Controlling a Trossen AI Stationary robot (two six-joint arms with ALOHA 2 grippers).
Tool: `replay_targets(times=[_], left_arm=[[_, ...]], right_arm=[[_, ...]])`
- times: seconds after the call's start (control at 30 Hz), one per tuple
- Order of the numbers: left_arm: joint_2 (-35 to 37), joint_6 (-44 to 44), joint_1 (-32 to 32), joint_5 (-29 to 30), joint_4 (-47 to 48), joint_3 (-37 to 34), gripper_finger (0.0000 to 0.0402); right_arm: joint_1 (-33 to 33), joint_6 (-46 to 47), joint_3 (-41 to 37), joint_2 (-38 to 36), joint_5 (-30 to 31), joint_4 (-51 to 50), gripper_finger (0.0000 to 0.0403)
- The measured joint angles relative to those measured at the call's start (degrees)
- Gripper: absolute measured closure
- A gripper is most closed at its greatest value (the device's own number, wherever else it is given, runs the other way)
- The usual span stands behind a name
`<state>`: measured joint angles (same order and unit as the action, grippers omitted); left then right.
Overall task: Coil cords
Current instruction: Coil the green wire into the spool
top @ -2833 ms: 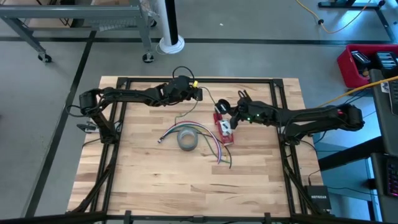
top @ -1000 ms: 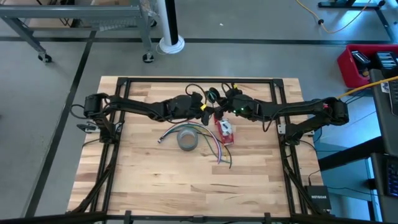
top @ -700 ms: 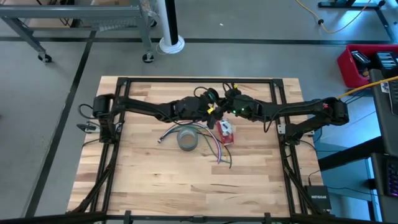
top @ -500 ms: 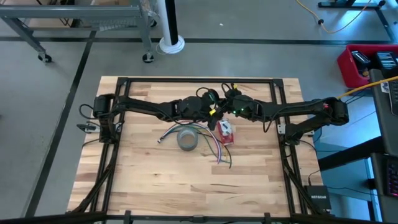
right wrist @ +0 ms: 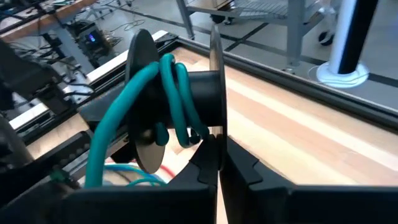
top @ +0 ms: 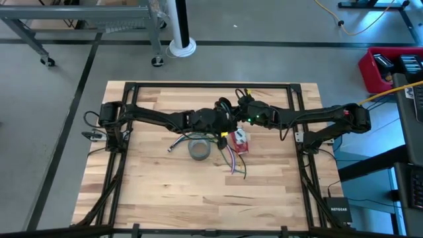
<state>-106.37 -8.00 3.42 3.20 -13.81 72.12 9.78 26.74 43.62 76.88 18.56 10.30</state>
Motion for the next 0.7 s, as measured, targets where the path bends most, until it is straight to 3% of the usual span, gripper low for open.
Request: replay_targets(times=[0.17, 0.37, 0.7], left_arm=[[0.0, 2.66, -1.02, 2.17, 0.71, -0.33, 0.0401], [0.79, 4.48, -3.83, 16.81, 13.45, -0.42, 0.0401], [3.89, 5.45, -3.94, 23.03, 27.31, -0.42, 0.0401]], right_arm=[[-0.04, 0.29, 0.0, -0.2, -0.27, -0.02, 0.04], [-0.02, 1.48, -0.02, -2.45, -1.63, -1.57, 0.04], [0.0, 4.6, -0.02, -4.63, -9.8, -4.17, 0.04]])
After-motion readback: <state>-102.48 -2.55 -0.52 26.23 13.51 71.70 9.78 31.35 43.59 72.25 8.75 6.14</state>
